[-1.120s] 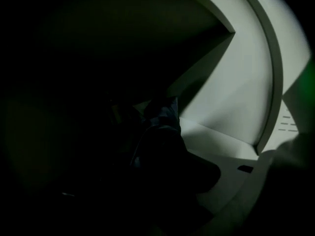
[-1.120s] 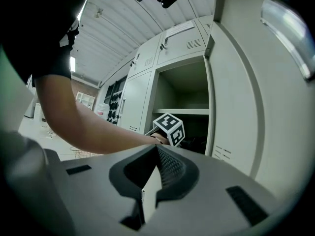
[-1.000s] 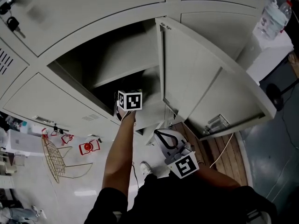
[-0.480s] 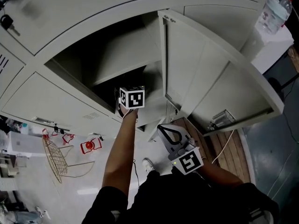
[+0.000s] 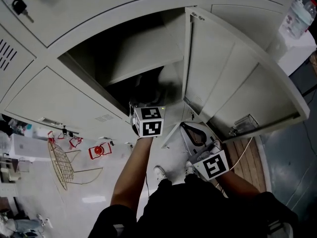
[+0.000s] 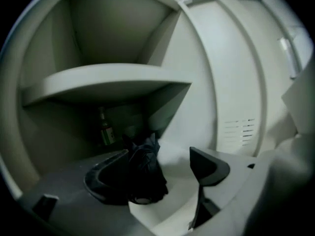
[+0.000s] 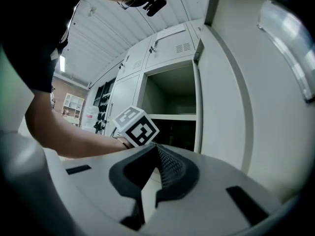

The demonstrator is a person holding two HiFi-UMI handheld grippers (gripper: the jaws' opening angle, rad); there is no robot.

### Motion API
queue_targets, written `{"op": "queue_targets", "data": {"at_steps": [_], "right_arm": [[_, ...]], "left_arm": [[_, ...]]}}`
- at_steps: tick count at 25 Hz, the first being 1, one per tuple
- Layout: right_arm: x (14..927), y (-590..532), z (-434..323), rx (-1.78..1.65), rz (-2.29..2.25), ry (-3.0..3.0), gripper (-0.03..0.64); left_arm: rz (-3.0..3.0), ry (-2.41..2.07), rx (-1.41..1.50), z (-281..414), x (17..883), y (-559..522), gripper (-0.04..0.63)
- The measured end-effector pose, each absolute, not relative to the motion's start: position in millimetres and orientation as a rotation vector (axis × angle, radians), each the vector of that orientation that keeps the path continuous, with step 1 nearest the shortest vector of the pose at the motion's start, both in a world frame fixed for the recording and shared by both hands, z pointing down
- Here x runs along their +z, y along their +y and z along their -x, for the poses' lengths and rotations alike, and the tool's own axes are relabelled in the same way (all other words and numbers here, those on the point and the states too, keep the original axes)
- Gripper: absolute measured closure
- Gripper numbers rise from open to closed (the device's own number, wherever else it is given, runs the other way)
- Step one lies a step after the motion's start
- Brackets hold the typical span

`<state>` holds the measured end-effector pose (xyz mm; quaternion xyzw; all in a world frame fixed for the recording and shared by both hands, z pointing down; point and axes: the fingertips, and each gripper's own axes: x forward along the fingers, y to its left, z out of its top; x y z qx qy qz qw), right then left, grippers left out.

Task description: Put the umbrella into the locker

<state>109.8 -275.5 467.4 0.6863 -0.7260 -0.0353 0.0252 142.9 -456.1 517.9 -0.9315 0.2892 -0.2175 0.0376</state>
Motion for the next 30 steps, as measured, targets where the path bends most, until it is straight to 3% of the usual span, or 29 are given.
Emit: {"op": "queue_targets", "data": {"at_steps": [7, 18, 30], "right_arm": [[460.8, -285.8, -106.3, -0.109, -2.114, -2.275, 0.618], [449.3, -295.9, -86.7, -0.193, -2.065, -2.272, 0.618], [464.6, -298.9, -83.6, -0.180, -2.032, -2.276, 0.618]], "left_arm": [[2.918, 0.801, -0.552, -105.5, 499.0, -403.7, 0.276], [2.945, 0.834, -0.343, -18.8, 487.2, -358.9, 0.600], [3.005, 0.814, -0.261, 17.6, 480.3, -351.1, 0.598]]}}
